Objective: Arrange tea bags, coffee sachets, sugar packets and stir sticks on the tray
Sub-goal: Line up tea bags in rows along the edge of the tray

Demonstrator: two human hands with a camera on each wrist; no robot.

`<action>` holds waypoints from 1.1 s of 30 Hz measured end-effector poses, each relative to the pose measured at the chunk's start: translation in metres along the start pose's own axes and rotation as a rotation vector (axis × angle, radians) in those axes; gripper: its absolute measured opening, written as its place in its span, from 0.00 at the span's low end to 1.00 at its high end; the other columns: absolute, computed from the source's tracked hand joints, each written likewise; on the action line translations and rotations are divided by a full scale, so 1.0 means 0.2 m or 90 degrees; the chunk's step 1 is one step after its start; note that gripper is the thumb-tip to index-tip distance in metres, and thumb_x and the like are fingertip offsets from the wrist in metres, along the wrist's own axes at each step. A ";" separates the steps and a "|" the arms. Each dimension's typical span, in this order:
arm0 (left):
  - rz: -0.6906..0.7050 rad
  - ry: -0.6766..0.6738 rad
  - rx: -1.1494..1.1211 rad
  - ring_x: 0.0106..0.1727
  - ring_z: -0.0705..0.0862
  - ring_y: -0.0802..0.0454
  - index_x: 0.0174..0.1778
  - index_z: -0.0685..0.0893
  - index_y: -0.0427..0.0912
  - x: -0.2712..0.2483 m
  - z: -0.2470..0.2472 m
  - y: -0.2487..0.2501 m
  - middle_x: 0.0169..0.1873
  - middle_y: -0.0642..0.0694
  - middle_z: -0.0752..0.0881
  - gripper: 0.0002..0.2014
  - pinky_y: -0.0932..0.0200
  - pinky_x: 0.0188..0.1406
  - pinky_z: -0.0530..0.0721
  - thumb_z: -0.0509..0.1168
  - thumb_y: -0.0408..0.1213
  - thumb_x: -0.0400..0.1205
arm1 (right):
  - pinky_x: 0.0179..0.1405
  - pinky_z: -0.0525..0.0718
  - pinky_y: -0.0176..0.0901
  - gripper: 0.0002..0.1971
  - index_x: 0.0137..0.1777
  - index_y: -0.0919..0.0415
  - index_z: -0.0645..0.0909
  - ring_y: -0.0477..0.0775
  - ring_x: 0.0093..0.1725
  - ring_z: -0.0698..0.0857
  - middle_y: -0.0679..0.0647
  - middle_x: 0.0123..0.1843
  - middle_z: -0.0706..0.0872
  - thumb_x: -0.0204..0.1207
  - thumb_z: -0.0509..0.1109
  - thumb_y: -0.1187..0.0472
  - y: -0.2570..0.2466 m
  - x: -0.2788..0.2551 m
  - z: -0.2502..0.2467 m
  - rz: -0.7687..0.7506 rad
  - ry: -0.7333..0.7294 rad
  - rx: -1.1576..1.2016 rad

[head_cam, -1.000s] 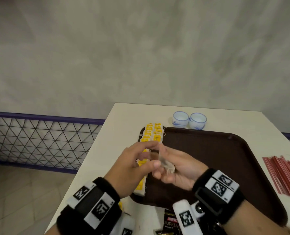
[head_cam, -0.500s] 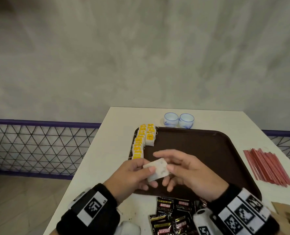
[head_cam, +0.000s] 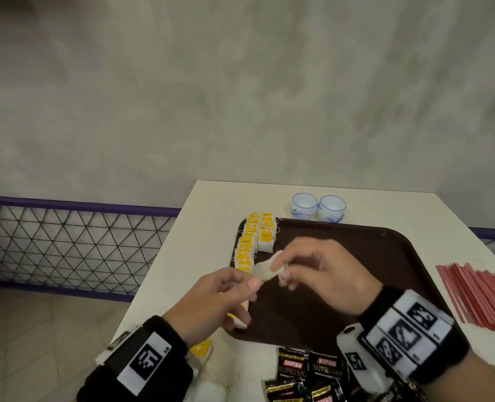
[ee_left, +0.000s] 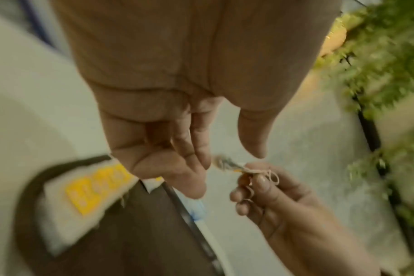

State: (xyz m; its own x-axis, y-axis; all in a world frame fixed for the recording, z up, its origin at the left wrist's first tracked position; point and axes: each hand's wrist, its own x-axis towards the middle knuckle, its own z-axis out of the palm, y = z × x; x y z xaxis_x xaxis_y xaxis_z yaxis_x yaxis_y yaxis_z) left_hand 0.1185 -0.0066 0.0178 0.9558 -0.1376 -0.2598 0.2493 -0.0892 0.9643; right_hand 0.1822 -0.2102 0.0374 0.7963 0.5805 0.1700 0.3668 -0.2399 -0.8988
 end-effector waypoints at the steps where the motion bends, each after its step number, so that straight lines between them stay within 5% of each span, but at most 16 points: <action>1: 0.012 0.044 0.057 0.32 0.85 0.54 0.46 0.84 0.45 0.01 -0.03 -0.02 0.40 0.48 0.85 0.19 0.62 0.29 0.76 0.68 0.56 0.69 | 0.38 0.87 0.43 0.08 0.44 0.63 0.89 0.51 0.40 0.86 0.54 0.47 0.82 0.73 0.72 0.74 0.04 0.06 -0.02 0.006 0.022 -0.033; 4: 0.018 0.128 0.114 0.33 0.86 0.54 0.42 0.87 0.52 -0.01 -0.15 -0.09 0.42 0.50 0.87 0.19 0.60 0.31 0.76 0.72 0.62 0.66 | 0.31 0.85 0.37 0.04 0.43 0.63 0.88 0.47 0.35 0.83 0.54 0.52 0.81 0.74 0.73 0.70 0.19 0.25 -0.08 0.078 0.049 -0.126; 8: -0.013 0.175 0.108 0.33 0.86 0.54 0.42 0.87 0.48 -0.05 -0.26 -0.18 0.43 0.46 0.88 0.22 0.58 0.31 0.75 0.70 0.61 0.63 | 0.29 0.78 0.31 0.04 0.43 0.59 0.85 0.41 0.28 0.81 0.51 0.39 0.84 0.77 0.70 0.67 0.37 0.44 -0.06 0.164 0.017 -0.230; 11: -0.026 0.186 0.138 0.33 0.87 0.54 0.42 0.87 0.47 -0.08 -0.31 -0.22 0.42 0.49 0.88 0.25 0.61 0.31 0.76 0.69 0.64 0.60 | 0.32 0.80 0.35 0.04 0.43 0.60 0.84 0.43 0.28 0.80 0.52 0.36 0.82 0.77 0.71 0.69 0.44 0.53 -0.04 0.190 0.001 -0.254; 16: -0.026 0.229 0.241 0.33 0.85 0.50 0.42 0.86 0.45 -0.10 -0.38 -0.29 0.38 0.49 0.87 0.06 0.74 0.25 0.75 0.71 0.44 0.76 | 0.28 0.80 0.30 0.03 0.47 0.63 0.86 0.47 0.27 0.82 0.52 0.35 0.83 0.77 0.71 0.69 0.53 0.64 0.03 0.221 -0.026 -0.283; 20: -0.059 0.202 0.335 0.38 0.85 0.44 0.43 0.86 0.51 -0.12 -0.42 -0.34 0.42 0.54 0.87 0.06 0.68 0.32 0.79 0.73 0.46 0.74 | 0.44 0.85 0.43 0.09 0.44 0.58 0.85 0.50 0.36 0.80 0.55 0.43 0.83 0.72 0.73 0.73 0.60 0.71 0.08 0.234 0.043 -0.310; 23: -0.067 0.187 0.418 0.37 0.84 0.51 0.44 0.84 0.55 -0.14 -0.43 -0.35 0.43 0.54 0.87 0.07 0.72 0.33 0.79 0.73 0.47 0.74 | 0.49 0.79 0.41 0.16 0.53 0.60 0.85 0.51 0.47 0.78 0.54 0.49 0.77 0.67 0.76 0.76 0.61 0.72 0.10 0.240 0.050 -0.337; 30: -0.084 0.074 0.569 0.54 0.77 0.64 0.60 0.68 0.68 -0.24 -0.47 -0.37 0.56 0.66 0.74 0.36 0.71 0.43 0.78 0.81 0.54 0.60 | 0.69 0.74 0.53 0.23 0.67 0.56 0.77 0.62 0.65 0.76 0.61 0.65 0.74 0.72 0.75 0.64 0.50 0.59 0.05 0.219 0.101 -0.396; 33: -0.095 0.030 0.612 0.59 0.74 0.62 0.68 0.63 0.67 -0.30 -0.46 -0.40 0.60 0.65 0.70 0.48 0.67 0.57 0.78 0.82 0.55 0.54 | 0.66 0.77 0.49 0.21 0.67 0.54 0.77 0.56 0.59 0.78 0.56 0.63 0.77 0.74 0.73 0.62 0.31 0.43 0.12 0.152 0.097 -0.363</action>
State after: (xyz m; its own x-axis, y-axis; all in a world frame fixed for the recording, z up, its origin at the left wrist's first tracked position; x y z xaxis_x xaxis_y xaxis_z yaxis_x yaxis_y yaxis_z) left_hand 0.0549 0.0992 -0.0388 0.9350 -0.0219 -0.3540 0.1550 -0.8725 0.4633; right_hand 0.2615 -0.1576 -0.0136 0.9319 0.3527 0.0843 0.3355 -0.7504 -0.5695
